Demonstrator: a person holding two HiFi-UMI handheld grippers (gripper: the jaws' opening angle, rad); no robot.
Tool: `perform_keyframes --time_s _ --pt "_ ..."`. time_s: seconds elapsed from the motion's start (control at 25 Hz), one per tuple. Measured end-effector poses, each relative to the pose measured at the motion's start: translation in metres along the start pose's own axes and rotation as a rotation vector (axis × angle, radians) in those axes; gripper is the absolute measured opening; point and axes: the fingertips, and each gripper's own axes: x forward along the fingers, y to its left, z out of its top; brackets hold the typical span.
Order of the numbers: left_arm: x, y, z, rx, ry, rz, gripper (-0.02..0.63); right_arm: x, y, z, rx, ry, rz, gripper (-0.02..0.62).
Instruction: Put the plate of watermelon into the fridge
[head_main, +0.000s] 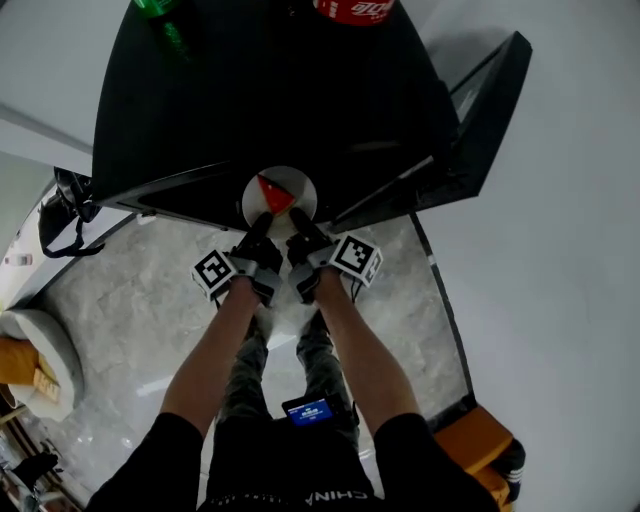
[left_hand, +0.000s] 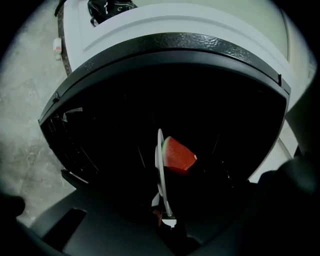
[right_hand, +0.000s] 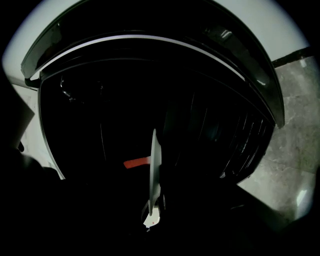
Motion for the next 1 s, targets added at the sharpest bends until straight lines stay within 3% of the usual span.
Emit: perform_keyframes --time_s 0.24,0.48,0.68,1.0 --pt "0.019 0.011 0.01 0.014 -0.033 -0.001 0.026 0.013 -0.018 0.01 -0.043 -0.006 -0.056 0.031" --pt "0.027 0.025 0.015 -0.036 -0.083 0.0 0.026 0.024 -0.027 0.012 -0.149 0.077 -0.113 0.032" --pt "0.031 0.036 0.021 -0.05 -0.132 0.002 0.028 0.021 -0.032 0.012 -0.221 0.122 -0.123 0.049" --pt "0.04 0.04 0.03 -0.035 -0.164 0.0 0.028 0.021 -0.036 0.007 -0.246 0.156 -0.138 0.055"
